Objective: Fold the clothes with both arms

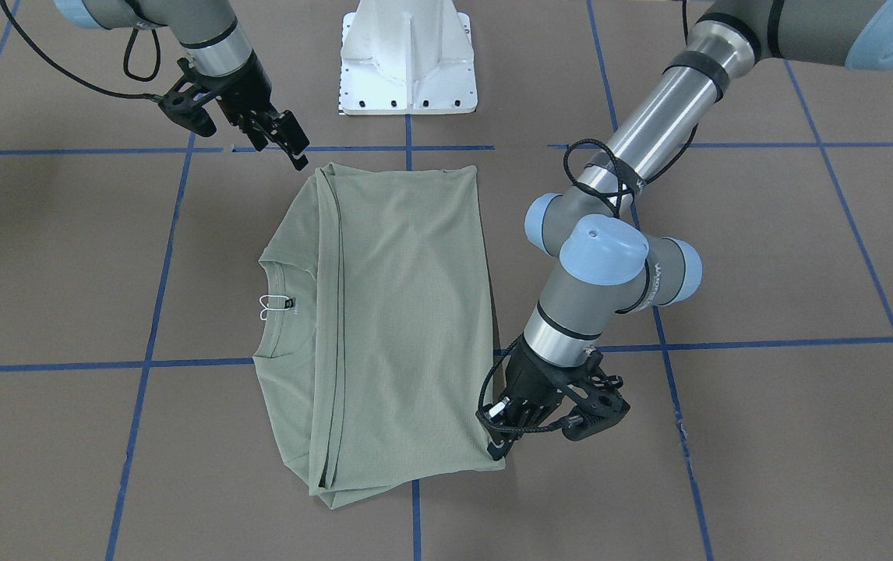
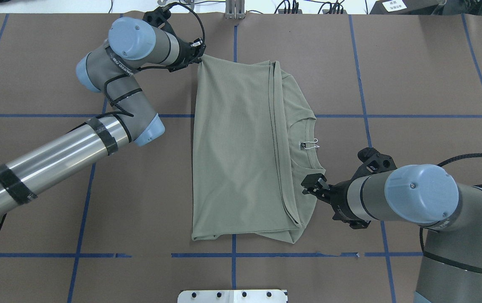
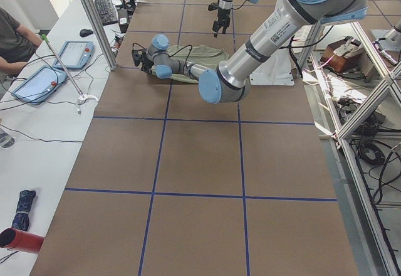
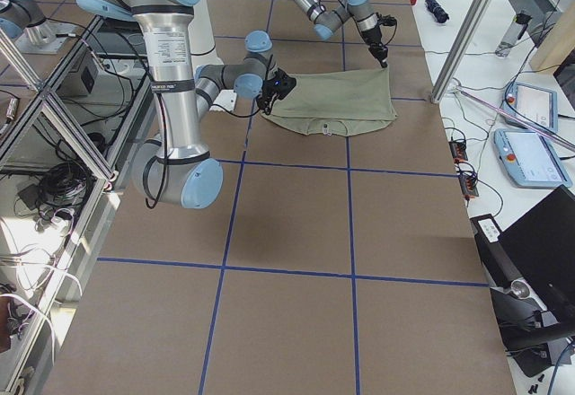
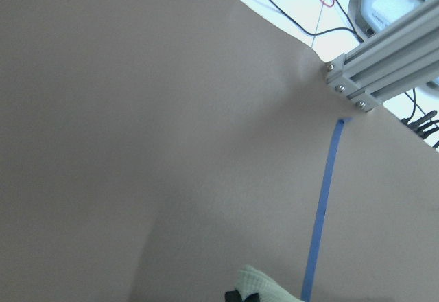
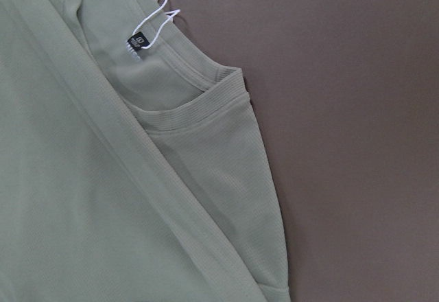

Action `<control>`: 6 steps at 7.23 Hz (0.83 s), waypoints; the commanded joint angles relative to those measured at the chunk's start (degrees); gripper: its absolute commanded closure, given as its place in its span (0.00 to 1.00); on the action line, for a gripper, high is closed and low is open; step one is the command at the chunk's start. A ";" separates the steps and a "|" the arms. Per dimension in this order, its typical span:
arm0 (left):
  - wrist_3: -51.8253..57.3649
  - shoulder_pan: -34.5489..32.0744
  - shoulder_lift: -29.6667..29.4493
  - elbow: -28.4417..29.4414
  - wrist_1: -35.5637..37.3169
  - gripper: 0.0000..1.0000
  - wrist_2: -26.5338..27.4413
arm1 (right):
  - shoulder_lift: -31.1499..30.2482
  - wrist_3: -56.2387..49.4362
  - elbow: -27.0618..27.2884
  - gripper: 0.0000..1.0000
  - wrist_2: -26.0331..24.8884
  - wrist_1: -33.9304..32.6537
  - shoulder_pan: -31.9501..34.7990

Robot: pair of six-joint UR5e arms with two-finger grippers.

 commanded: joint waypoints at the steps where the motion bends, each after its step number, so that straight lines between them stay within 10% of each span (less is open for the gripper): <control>1: -0.37 -0.10 7.59 -14.41 1.12 0.39 -3.05 | 2.73 -0.17 -2.58 0.00 -2.69 0.00 -0.35; 4: -0.81 0.17 13.88 -25.40 5.79 0.38 -8.35 | 5.81 -15.73 -6.72 0.00 -1.83 -2.35 -4.02; 6: -0.90 0.25 13.88 -25.41 5.79 0.38 -8.26 | 8.17 -39.96 -6.63 0.34 -0.51 -9.99 -5.01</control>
